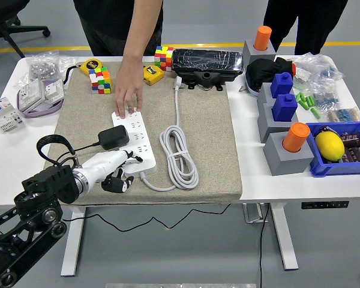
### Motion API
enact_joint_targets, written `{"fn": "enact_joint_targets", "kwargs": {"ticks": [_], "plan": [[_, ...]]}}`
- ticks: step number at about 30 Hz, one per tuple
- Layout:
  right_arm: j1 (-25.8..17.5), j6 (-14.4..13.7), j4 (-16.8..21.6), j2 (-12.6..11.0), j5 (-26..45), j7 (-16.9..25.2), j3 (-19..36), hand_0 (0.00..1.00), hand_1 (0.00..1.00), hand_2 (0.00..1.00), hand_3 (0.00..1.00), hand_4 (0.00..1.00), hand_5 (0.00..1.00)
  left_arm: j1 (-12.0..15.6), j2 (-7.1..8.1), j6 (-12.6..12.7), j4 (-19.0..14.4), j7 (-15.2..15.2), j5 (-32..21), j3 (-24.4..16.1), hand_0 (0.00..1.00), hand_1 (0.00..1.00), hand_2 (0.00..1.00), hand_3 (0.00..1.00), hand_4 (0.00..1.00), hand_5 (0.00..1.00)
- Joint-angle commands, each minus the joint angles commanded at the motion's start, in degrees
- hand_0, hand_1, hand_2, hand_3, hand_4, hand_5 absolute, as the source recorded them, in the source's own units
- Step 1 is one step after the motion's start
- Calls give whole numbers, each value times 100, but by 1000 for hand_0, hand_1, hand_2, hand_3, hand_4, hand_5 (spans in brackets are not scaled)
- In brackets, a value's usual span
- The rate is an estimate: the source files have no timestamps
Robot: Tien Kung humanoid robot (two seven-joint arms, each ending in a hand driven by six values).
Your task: Pick up the plug,place it near the board,insert it into the board,press the button
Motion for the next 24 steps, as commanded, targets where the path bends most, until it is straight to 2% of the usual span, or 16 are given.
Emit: {"fn": "enact_joint_targets", "kwargs": {"ticks": [8, 24], "plan": [[34, -7, 0, -15, -1, 2, 2, 823, 762, 753, 793, 998, 998, -14, 1, -17, 61, 3, 37, 32, 156, 24, 136, 838, 482, 2], [53, -3, 0, -14, -11, 7, 25, 823, 762, 753, 793, 998, 998, -45, -44, -19, 408, -82, 10, 143, 154, 20, 133, 836, 470, 2]]}}
